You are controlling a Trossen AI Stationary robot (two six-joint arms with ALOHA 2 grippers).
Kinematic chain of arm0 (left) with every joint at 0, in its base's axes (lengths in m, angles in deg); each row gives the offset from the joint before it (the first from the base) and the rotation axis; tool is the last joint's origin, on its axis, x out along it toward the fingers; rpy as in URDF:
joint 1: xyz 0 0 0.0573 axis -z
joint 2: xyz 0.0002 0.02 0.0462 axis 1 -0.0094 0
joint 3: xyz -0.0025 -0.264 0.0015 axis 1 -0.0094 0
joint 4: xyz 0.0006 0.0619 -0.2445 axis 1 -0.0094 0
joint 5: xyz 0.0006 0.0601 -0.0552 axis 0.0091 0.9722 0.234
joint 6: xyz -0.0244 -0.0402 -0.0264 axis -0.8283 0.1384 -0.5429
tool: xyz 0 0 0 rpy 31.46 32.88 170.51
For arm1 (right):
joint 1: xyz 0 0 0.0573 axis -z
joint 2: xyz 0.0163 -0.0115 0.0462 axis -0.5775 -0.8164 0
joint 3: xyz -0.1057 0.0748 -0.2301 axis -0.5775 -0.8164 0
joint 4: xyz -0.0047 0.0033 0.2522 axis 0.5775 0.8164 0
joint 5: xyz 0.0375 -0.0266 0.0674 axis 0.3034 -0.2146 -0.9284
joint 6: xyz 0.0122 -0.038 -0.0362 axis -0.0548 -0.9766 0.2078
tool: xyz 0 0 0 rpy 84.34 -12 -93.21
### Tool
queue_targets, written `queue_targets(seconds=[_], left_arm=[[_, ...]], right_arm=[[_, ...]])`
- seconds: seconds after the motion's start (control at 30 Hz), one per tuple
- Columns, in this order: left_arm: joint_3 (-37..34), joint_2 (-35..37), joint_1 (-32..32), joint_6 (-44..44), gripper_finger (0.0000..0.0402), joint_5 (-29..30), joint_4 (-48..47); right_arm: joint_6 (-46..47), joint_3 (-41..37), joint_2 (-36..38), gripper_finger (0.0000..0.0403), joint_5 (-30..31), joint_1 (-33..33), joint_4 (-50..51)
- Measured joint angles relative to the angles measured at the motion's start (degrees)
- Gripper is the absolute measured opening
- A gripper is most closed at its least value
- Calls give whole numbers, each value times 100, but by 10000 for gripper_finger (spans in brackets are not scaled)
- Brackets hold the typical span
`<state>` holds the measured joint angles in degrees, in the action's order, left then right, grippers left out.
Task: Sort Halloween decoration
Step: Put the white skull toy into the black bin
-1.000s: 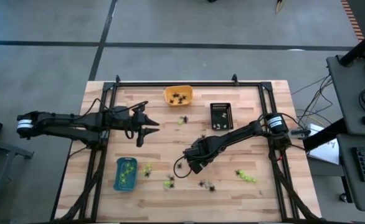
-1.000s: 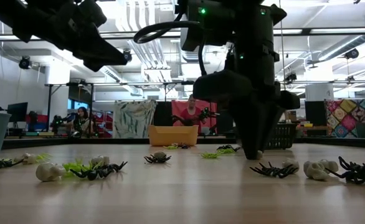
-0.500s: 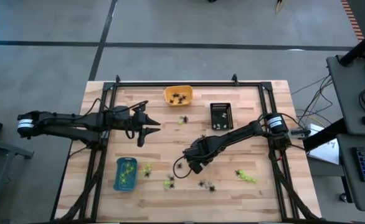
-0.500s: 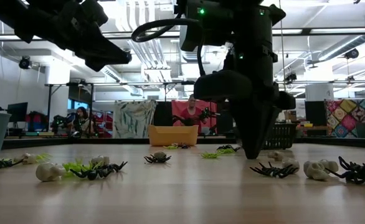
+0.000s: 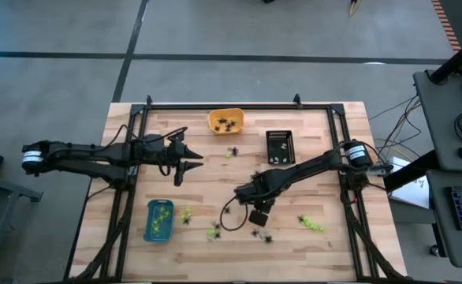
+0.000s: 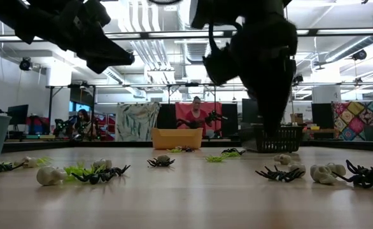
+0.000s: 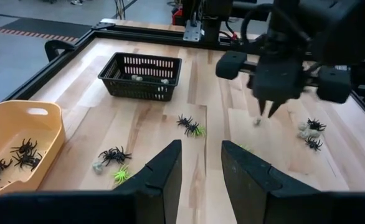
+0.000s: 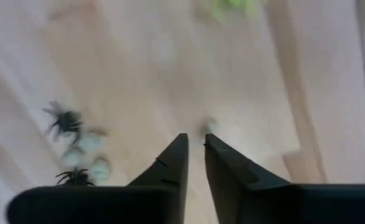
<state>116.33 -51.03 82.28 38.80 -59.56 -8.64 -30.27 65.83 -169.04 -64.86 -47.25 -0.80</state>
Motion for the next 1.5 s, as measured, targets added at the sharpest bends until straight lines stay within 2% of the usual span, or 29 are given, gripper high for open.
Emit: queue_targets(seconds=[0.17,0.33,0.8,0.93,1.27,1.5], left_arm=[[0,-2,7,-109,96,0,8],[0,-2,7,-154,96,0,24],[0,-2,11,-195,96,-2,54],[0,-2,11,-195,96,-2,59],[-2,-2,11,-193,96,-2,70],[-2,-2,11,-191,96,0,74]], right_arm=[[407,-65,-123,100,-10,-3,198],[477,-81,-307,125,5,-2,152],[471,-133,-469,131,178,-2,-116],[417,-127,-552,114,130,1,-134],[414,-129,-546,22,99,-2,-168],[373,-127,-528,11,121,-2,-169]])
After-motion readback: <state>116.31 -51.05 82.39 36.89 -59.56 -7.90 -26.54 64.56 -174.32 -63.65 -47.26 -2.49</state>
